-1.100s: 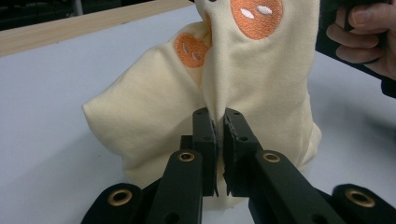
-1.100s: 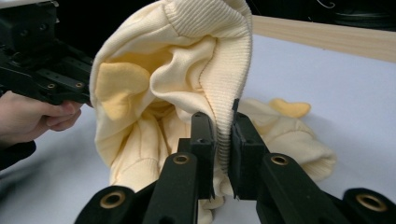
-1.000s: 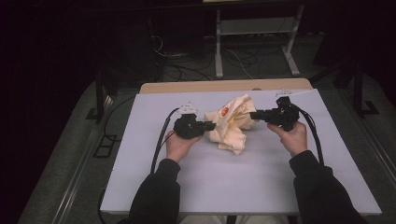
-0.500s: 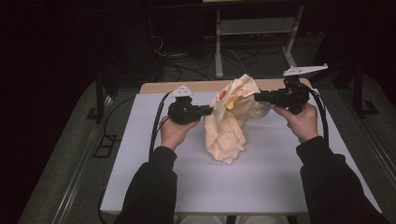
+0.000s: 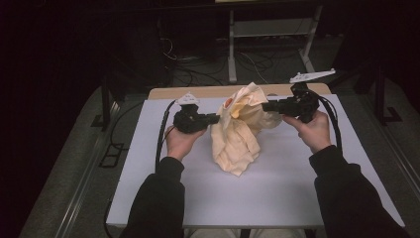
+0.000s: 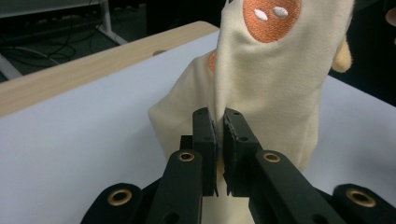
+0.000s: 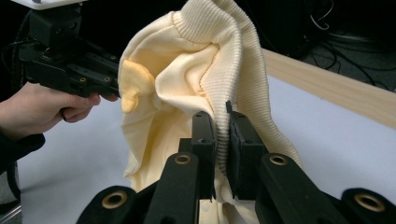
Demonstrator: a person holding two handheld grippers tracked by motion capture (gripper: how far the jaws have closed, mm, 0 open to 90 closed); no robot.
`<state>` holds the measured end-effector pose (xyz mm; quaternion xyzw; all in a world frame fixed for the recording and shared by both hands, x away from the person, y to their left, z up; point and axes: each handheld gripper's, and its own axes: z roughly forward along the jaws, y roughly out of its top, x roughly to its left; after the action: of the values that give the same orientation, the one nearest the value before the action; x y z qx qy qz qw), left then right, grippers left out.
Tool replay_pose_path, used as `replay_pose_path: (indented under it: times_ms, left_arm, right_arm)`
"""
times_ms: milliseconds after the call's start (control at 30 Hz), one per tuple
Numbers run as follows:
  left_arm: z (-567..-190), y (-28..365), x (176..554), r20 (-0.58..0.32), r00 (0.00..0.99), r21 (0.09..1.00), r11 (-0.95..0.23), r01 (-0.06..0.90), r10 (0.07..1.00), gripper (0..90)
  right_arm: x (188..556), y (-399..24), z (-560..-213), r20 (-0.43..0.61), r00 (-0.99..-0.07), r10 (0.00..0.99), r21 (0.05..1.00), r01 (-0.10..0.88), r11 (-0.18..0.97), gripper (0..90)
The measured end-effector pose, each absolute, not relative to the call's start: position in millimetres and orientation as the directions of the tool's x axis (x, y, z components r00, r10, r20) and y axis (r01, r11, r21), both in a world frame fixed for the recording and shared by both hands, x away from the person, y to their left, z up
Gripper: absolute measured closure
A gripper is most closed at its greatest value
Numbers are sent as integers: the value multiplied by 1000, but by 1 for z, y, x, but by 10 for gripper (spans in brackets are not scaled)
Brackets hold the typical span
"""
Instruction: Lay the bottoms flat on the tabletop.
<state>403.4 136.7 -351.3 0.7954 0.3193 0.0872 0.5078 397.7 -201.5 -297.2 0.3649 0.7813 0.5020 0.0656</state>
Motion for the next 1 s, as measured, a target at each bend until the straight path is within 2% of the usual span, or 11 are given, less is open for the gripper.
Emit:
replay_pose_path:
  times_ms: [100, 167, 267, 400, 500, 633, 767, 933, 1000]
  left_arm:
    - [-356, 140, 401, -191, 772, 870, -260, 419, 607, 791]
    - [-355, 143, 399, -180, 757, 879, -242, 410, 628, 722]
    - [-349, 147, 396, -174, 734, 891, -213, 402, 657, 683]
    - [-343, 148, 391, -204, 740, 905, -166, 393, 640, 565]
    - [-341, 144, 389, -193, 750, 910, -169, 377, 633, 484]
    - [-341, 136, 387, -198, 768, 911, -175, 374, 609, 415]
    - [-347, 125, 385, -186, 784, 899, -220, 379, 592, 370]
    - [-359, 111, 378, -83, 784, 888, -311, 337, 615, 391]
    - [-363, 107, 378, -70, 782, 882, -327, 338, 620, 391]
  right_arm:
    - [399, -198, -303, 268, -724, 636, 828, 511, 232, 810]
    - [399, -198, -306, 275, -721, 636, 826, 516, 227, 810]
    - [400, -198, -308, 277, -713, 644, 820, 525, 228, 810]
    - [401, -197, -311, 279, -708, 649, 816, 531, 228, 810]
    - [402, -195, -311, 278, -705, 652, 817, 531, 226, 810]
    - [404, -192, -312, 284, -703, 652, 813, 537, 225, 810]
    - [405, -192, -313, 290, -701, 652, 812, 541, 220, 810]
    - [405, -192, -314, 292, -700, 652, 811, 542, 219, 810]
    - [405, -192, -314, 290, -701, 652, 812, 541, 221, 810]
